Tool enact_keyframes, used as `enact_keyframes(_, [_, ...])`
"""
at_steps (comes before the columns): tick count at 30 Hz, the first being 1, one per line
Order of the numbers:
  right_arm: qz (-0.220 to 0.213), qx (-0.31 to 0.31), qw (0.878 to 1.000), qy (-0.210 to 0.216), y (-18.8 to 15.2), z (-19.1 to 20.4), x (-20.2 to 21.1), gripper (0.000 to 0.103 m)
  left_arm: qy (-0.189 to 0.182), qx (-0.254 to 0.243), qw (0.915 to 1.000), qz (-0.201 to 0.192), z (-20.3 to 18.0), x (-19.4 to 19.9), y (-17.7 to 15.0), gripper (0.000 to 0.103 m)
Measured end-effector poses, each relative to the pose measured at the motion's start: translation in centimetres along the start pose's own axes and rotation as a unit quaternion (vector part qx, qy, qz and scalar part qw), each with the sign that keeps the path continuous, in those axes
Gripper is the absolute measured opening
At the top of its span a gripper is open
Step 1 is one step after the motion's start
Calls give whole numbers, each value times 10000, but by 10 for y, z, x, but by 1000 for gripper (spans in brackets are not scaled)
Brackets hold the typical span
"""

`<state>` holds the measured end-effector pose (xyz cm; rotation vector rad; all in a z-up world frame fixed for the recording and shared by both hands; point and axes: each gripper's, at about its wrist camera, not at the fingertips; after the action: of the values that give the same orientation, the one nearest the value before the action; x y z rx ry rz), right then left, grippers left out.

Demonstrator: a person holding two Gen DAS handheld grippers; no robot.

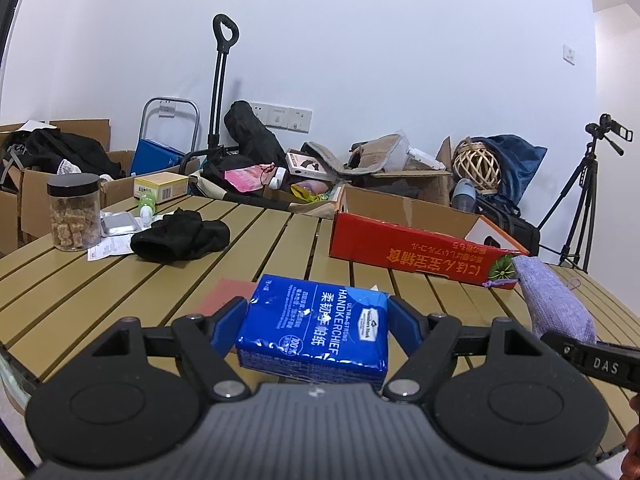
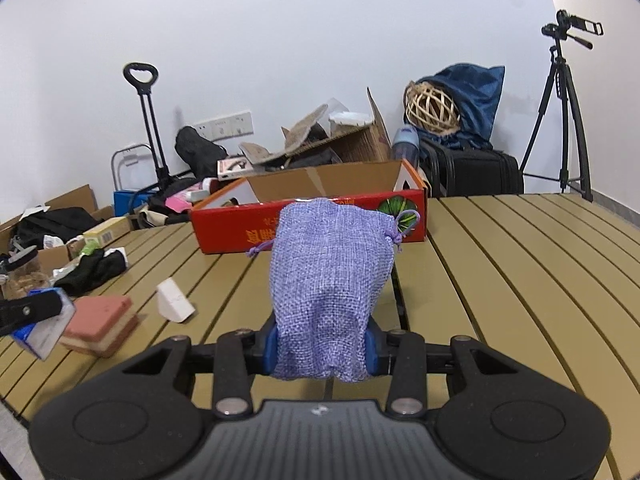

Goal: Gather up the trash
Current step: 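Carry the lavender sachet and blue tissue pack down to the black bin with both grippers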

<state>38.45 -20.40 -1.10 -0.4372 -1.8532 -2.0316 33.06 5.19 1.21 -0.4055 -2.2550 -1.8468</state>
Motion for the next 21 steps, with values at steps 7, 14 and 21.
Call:
enact_keyframes(7, [-89, 2, 9999, 58, -20, 0, 35, 38, -108, 39, 9999, -124, 5, 32, -4, 77])
enact_keyframes(14, [-147, 9, 9998, 148, -42, -2, 74, 38, -96, 65, 9997, -206, 9, 62, -13, 77])
enact_keyframes(21, [-99, 73, 9997, 203, -71, -7, 114, 38, -48, 81, 9999, -118, 14, 91, -32, 77])
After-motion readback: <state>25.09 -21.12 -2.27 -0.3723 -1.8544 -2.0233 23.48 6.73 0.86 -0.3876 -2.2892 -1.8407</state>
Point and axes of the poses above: each gripper's, at about its wrist camera, not at the fingertips, and x roughly against the way its jaws point, z to its left, y to its top, and after that the axes turned 8 degrees about -y, right-handed
